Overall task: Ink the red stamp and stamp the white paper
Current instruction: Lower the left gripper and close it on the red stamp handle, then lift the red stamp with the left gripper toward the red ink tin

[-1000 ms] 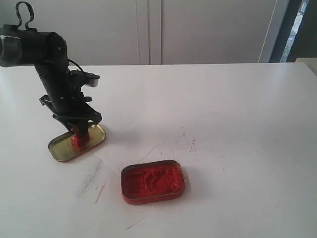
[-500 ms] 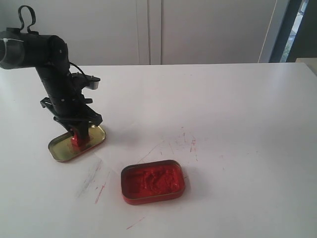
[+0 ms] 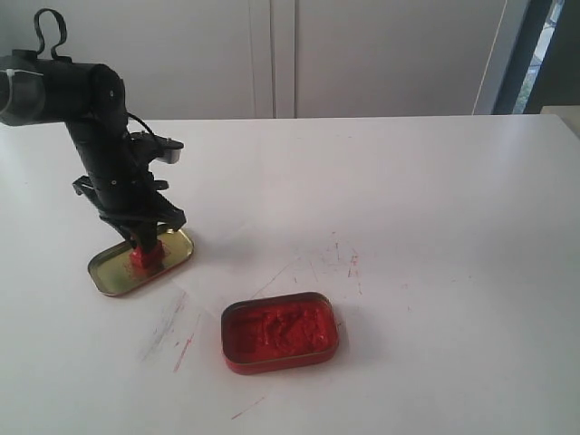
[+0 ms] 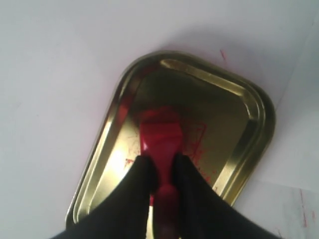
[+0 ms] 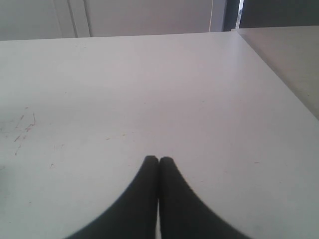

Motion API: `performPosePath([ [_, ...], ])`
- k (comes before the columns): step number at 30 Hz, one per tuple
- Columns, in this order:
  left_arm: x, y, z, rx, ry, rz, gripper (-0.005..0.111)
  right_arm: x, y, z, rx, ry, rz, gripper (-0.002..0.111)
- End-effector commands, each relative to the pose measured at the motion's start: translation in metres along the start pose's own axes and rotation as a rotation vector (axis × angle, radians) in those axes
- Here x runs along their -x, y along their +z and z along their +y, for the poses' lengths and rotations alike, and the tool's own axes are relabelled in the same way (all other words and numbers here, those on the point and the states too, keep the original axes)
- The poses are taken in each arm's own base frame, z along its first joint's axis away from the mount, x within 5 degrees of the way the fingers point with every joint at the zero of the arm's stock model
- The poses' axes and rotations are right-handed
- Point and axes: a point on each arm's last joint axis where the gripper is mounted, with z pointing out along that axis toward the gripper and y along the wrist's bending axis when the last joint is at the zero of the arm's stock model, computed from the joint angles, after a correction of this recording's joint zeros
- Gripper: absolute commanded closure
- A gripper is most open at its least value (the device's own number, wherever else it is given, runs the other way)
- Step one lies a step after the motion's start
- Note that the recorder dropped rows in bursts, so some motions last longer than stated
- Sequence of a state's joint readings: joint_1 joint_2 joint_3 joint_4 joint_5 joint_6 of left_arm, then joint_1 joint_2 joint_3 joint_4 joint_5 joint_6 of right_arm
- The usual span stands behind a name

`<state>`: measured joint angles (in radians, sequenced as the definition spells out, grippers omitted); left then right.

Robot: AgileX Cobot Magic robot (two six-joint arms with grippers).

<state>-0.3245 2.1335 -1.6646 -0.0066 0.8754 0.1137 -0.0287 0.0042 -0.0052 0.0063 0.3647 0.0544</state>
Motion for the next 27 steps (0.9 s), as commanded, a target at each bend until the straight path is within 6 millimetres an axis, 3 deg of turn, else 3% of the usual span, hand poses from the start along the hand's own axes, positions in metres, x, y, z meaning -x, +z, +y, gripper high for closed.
performPosePath([
  [1, -0.003, -0.014, 0.001, 0.020, 0.004, 0.001, 0.107, 0.000, 0.000, 0.000, -0.001, -0.005, -0.013, 0.108],
  [16, -0.012, -0.070, -0.005, 0.033, 0.008, -0.094, 0.107, 0.000, 0.000, 0.000, -0.001, -0.005, -0.013, 0.108],
  [27, -0.015, -0.080, -0.024, -0.006, 0.038, -0.073, 0.107, 0.000, 0.000, 0.000, -0.001, -0.005, -0.013, 0.108],
])
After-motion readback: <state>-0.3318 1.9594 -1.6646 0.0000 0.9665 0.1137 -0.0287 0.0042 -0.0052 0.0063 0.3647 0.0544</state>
